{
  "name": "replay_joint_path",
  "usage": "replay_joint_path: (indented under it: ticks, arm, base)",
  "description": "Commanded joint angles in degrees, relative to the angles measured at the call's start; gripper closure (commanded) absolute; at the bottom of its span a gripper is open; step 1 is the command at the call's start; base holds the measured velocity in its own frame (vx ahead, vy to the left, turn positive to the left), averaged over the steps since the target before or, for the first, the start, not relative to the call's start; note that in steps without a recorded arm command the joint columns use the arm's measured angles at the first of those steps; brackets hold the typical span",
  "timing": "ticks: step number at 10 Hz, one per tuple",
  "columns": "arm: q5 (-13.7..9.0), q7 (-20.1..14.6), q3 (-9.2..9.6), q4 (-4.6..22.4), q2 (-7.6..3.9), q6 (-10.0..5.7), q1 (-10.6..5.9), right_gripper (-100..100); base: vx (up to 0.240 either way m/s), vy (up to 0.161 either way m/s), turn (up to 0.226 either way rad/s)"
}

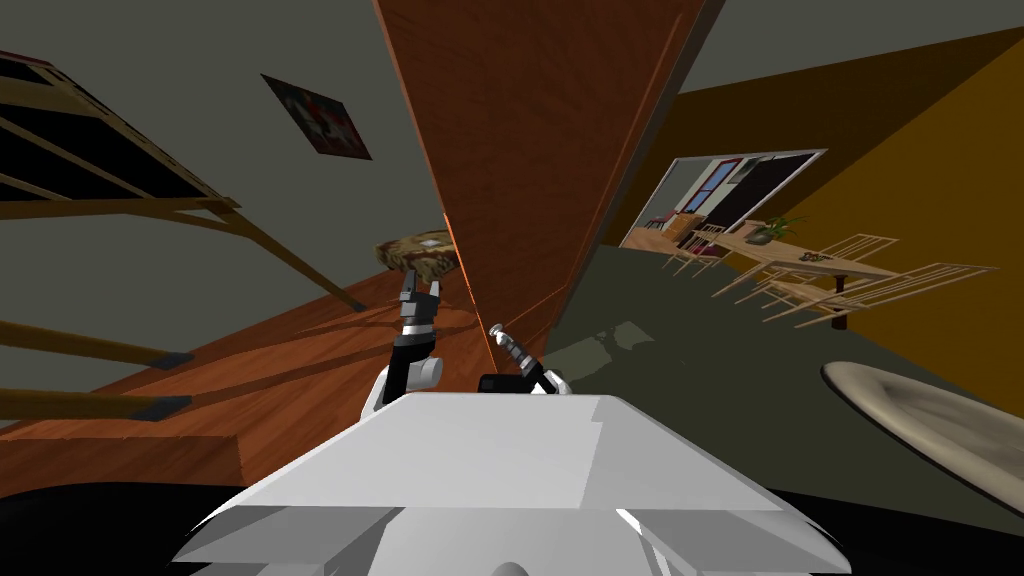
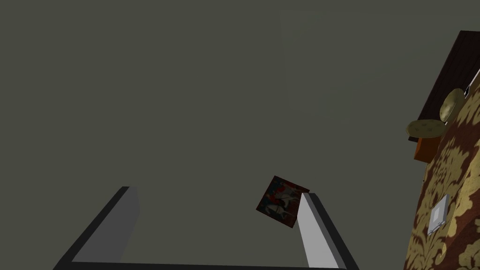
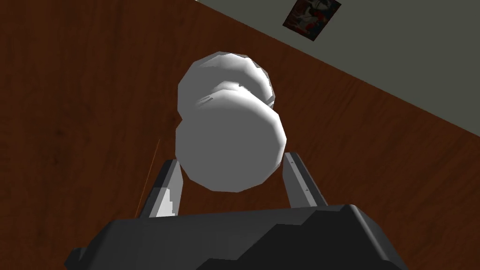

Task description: Push the door open

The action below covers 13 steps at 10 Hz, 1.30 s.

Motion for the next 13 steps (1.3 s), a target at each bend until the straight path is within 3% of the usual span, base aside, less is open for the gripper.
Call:
replay_joint_path:
  ticks: [1, 8, 10, 13]
  arm:
    - [-0.8, -2.3, -0.21, 0.5, -0.17, -0.25, -0.52, 100]
    - [-4.7, -11.8, 1.2, 1.0, -0.6, -0.43, -1.51, 100]
    - [-6.7, -15.6, 1.92, 1.3, -0.8, -0.52, -2.02, 100]
    - [-7.7, -19.0, 2.28, 1.5, -0.9, -0.57, -2.27, 100]
  base:
    - [0.039, 0.059, -0.031]
    - [0.035, 0.049, -0.036]
    - [0.033, 0.063, -0.057]
    - [0.032, 0.05, -0.024]
